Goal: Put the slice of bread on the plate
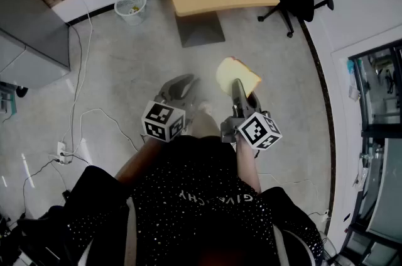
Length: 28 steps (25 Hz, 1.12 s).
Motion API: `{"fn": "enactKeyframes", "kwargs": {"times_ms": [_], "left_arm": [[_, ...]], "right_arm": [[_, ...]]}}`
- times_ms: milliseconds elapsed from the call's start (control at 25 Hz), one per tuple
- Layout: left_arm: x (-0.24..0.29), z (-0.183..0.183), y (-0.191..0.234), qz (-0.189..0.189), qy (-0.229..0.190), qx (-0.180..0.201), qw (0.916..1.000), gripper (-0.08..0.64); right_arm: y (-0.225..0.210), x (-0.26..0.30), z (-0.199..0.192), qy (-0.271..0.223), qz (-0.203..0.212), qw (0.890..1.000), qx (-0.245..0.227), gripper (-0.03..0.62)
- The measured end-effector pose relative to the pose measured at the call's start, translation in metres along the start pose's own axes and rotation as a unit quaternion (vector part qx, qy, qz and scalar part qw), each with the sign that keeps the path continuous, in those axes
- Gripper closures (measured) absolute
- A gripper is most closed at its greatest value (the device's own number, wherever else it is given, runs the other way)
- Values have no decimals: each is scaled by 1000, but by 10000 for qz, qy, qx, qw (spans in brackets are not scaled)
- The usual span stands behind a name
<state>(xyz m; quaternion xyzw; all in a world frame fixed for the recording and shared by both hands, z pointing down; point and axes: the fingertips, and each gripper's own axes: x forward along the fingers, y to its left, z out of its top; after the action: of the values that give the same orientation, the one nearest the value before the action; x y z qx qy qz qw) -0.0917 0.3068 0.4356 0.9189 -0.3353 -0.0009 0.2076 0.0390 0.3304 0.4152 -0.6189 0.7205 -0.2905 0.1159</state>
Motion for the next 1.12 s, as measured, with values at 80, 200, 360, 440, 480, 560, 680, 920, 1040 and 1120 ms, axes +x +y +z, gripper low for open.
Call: {"fn": "enactKeyframes", "kwargs": {"times_ms": [80,200,360,440,480,560,680,920,1040,1120], "left_arm": [[3,3,7,40,-10,-24,10000,472],[13,7,15,84,-25,-57,9999,472],[32,13,26,155,-33,-52,9999,472],[43,19,36,231,-65,-27,9997,472],[49,22,42,274,-80,-14,9996,472],[63,29,53,340,-86,12,9994,472],[86,41,69,422,-114,8,9990,472],[141,73,89,513,-239,114,9983,472],[162,80,95,547,-252,167,9980,472],[172,81,101,586,-223,180,9979,472]], "right_arm": [[0,6,3,-1,-1,10000,5,497],[-3,18,7,1,26,10000,7,497],[-14,40,17,48,86,9999,93,497],[-19,55,26,28,173,9997,195,497],[-20,63,30,8,232,9995,228,497],[-24,81,39,-28,310,9993,230,497],[-32,108,53,-26,352,9992,205,497],[-51,159,91,-62,509,9984,228,497],[-62,178,104,-57,542,9982,248,497],[-68,189,109,-52,548,9981,277,497]]}}
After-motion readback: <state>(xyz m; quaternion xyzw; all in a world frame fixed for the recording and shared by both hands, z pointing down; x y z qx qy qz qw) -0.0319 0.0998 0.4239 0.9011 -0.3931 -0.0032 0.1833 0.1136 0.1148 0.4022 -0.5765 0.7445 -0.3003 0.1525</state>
